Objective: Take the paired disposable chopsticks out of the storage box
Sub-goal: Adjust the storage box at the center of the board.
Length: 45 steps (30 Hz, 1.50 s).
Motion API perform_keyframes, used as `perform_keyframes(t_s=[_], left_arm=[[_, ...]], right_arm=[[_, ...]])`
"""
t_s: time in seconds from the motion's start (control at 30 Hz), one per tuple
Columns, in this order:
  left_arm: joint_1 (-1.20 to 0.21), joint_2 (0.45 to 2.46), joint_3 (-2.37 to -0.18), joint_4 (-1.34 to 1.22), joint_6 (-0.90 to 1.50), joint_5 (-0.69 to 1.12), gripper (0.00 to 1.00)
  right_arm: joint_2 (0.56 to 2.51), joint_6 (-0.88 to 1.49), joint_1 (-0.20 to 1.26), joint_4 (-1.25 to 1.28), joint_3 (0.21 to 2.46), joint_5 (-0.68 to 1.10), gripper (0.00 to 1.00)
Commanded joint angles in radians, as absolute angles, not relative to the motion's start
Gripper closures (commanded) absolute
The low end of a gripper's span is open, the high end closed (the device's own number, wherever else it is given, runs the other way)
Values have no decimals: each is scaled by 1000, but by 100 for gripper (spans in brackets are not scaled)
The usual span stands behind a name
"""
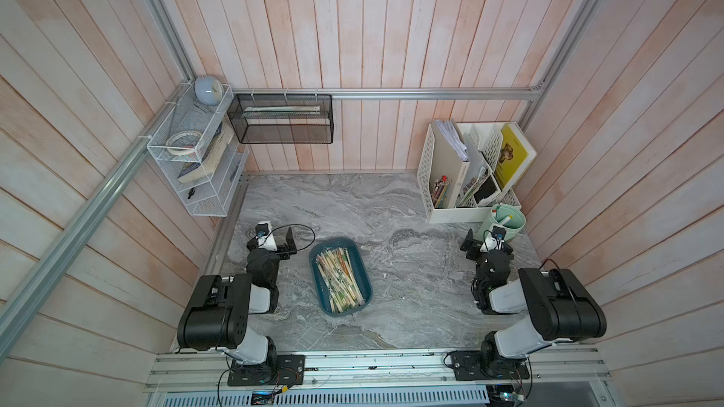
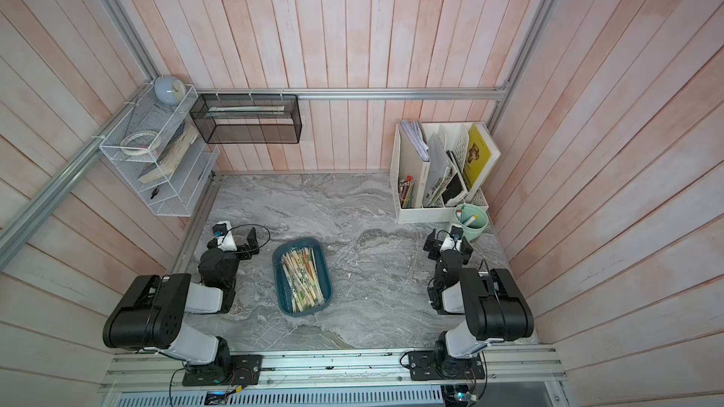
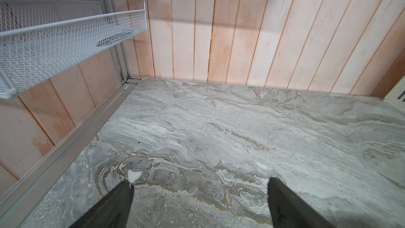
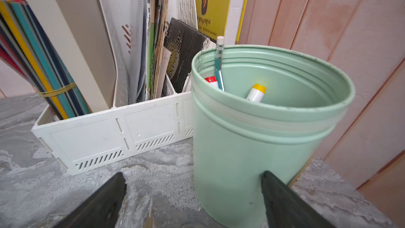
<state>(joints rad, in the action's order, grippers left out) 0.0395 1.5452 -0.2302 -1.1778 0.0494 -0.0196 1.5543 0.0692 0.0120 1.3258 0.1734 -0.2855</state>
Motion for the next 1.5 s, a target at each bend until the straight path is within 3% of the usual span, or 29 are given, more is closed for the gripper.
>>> perform_keyframes(t_s=[0.0,0.6,1.1,1.2,1.33,1.47], left_arm=[[46,1558,-248,-1215,58,-29,0],[16,1560,-267,-1184,31,-59,0],[-8,1330,-361,-856,70,-255,0],[-13,1247,-393,-763,156,-243,0],[-22,1146,-465,-556,271,-216,0],[-27,1067,-544,-302,415,-174,0]], right_arm=[[1567,46,17,1376,198,-268,2],[1565,51,8,1369,200,-256,2],[1377,-90,176,1439,114,-497,2],[1303,-107,221,1360,129,-535,2],[1134,39,238,1125,169,-486,2],[943,246,229,777,245,-293,2]])
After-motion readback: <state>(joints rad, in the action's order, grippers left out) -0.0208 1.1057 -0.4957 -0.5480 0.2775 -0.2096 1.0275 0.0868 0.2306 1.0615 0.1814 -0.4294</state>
